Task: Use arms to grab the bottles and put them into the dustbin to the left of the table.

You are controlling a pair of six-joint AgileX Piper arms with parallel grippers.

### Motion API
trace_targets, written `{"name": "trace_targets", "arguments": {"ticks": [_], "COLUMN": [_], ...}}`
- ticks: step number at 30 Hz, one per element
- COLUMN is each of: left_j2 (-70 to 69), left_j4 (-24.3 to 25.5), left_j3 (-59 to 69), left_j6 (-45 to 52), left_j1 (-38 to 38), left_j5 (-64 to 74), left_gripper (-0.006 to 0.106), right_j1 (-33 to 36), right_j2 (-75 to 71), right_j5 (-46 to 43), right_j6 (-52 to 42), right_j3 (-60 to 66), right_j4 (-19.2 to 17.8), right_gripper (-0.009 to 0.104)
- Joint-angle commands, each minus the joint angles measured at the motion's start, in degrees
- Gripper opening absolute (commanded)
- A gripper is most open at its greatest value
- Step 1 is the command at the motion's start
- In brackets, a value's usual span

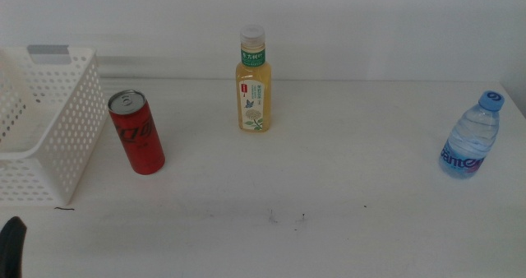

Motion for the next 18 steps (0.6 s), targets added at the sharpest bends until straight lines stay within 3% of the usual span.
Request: {"name": "trace_targets", "arguments": {"ticks": [1, 6, 13, 18], "left_j2": [-0.09, 12.22, 37.75, 54.37], "left_j4": [0.33, 1.20, -1.66, -3.21], "left_j3": [0.01, 0.01, 0.01, 0.01], "left_j6": [0.43, 1.35, 1.48, 1.48], "left_j1": [-1.37, -7.89, -16.71, -18.54], "left_j5": [-2.24, -13.83, -36.14, -53.57], "left_gripper": [0.093, 0.093, 0.093, 0.093], "right_j1": [-0.27, -0.27, -0.27, -0.27], "right_j2": [-0.29, -0.29, -0.29, -0.29], "right_j5": [-0.41, -0.41, -0.41, -0.41], "right_j6": [-0.30, -0.30, -0.30, -0.30], "right_j3": [0.21, 0.21, 0.21, 0.21], "right_j4": [-0.21, -0.21, -0.21, -0.21], "right_gripper": [0.090, 0.090, 0.090, 0.090]}}
